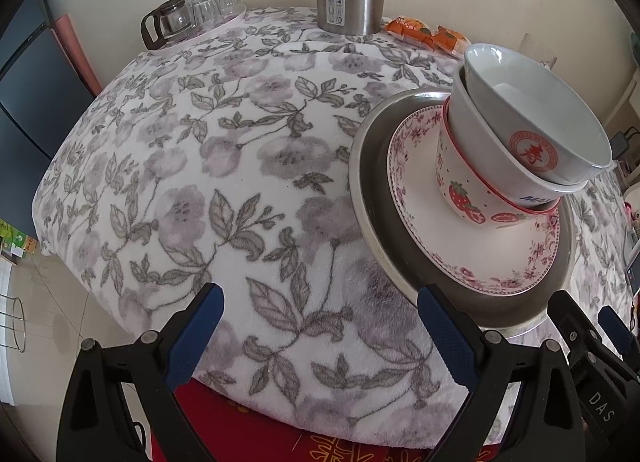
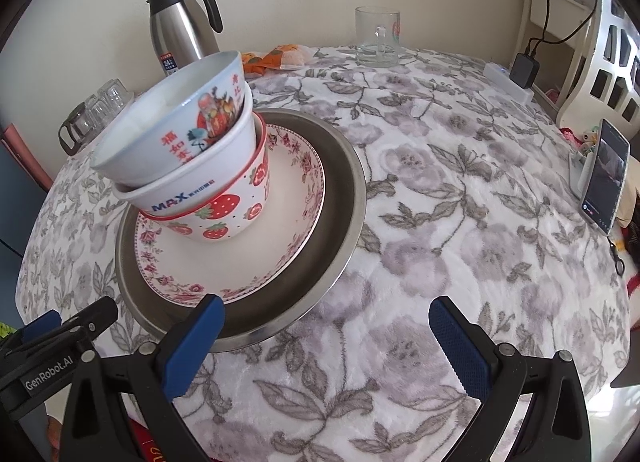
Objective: Organize plates and bowls
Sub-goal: 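Withdraw both grippers away from the stacked dishes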
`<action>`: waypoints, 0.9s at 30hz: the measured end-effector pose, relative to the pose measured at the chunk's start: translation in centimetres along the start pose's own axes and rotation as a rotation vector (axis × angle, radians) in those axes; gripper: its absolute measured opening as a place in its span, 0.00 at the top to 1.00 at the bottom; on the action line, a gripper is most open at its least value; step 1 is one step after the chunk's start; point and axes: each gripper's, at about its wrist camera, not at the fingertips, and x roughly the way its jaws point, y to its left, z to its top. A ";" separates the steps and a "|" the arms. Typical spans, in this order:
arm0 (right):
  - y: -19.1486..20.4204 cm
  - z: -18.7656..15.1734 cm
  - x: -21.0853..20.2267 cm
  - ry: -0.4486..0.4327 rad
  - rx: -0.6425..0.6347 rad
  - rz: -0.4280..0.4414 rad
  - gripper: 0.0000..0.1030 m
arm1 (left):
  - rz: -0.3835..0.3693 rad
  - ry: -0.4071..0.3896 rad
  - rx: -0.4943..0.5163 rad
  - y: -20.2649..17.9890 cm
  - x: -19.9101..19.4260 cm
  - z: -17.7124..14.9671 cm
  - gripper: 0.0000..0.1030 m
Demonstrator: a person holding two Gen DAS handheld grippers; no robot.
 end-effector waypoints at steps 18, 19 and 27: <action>-0.1 0.0 0.0 0.000 -0.012 -0.004 0.00 | 0.001 0.004 0.000 0.0 0.1 0.1 0.05; -0.1 0.0 0.0 0.000 -0.013 -0.005 0.00 | 0.001 0.003 0.000 0.0 0.1 0.1 0.05; -0.2 0.0 0.1 0.001 -0.014 -0.005 0.00 | 0.002 0.001 0.001 0.0 0.0 0.1 0.05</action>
